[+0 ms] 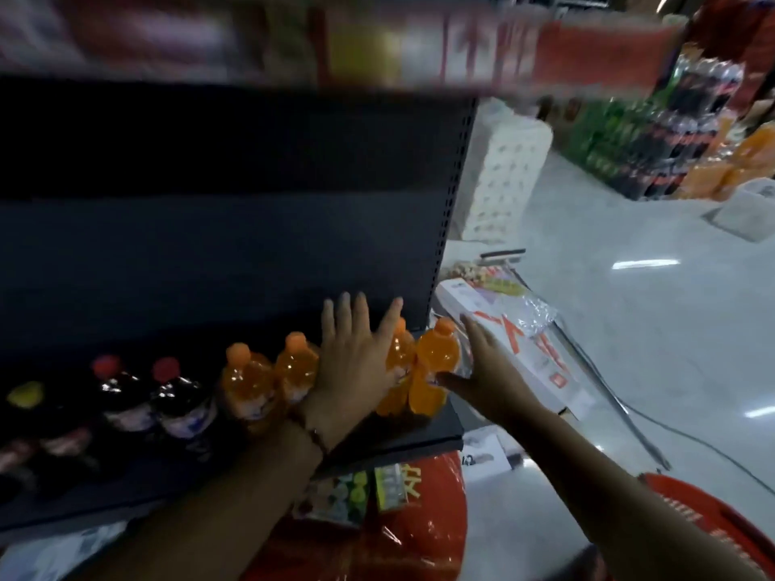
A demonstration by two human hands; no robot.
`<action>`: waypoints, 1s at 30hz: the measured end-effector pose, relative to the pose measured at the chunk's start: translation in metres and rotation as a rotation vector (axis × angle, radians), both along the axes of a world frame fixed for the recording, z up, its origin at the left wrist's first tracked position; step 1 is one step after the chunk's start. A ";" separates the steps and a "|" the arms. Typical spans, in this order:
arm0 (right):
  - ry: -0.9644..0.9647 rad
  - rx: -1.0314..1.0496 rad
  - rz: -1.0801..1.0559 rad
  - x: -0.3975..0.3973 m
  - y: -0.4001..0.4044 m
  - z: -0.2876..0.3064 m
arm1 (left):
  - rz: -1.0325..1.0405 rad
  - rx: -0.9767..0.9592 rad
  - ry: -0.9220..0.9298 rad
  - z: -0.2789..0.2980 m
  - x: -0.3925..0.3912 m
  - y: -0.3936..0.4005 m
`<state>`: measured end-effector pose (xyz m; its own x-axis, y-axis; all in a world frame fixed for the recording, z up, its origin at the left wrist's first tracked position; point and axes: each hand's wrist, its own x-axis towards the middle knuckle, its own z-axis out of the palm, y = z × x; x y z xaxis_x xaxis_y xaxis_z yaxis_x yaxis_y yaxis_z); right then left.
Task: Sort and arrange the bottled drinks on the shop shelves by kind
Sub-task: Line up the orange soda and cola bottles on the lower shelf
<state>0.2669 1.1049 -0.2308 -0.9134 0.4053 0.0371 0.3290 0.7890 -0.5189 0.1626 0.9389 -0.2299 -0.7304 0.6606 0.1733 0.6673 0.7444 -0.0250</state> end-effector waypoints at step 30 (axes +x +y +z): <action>0.367 -0.458 -0.077 -0.008 0.048 -0.281 | -0.228 -0.001 0.116 -0.107 -0.029 0.049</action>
